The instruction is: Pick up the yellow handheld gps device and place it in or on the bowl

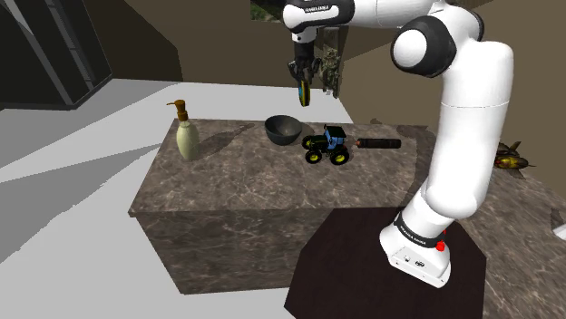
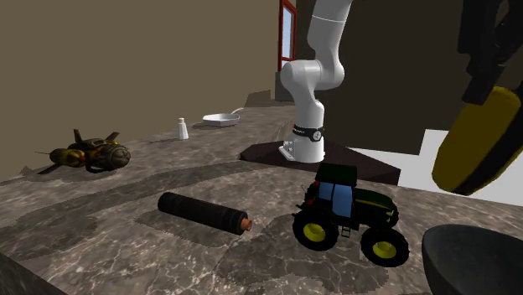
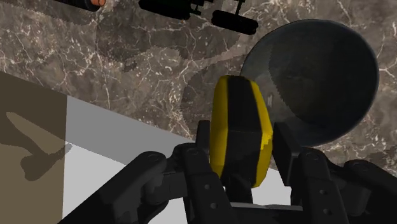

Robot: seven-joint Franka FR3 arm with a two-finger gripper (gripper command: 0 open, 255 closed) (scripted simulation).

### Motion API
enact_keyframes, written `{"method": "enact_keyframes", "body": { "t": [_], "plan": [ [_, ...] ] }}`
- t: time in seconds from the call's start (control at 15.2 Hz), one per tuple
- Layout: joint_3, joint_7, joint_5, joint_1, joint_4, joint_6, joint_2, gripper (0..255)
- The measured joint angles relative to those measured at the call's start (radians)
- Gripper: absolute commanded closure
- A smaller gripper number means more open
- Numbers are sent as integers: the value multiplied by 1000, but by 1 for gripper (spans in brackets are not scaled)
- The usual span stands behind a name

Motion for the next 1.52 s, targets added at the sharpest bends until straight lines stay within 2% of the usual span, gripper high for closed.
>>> {"method": "enact_keyframes", "body": {
  "t": [0.33, 0.46, 1.52],
  "plan": [
    [31, 86, 11, 55, 119, -66, 65, 255],
    [36, 98, 13, 63, 123, -59, 77, 255],
    [41, 121, 14, 71, -61, 140, 95, 255]
  ]
}}
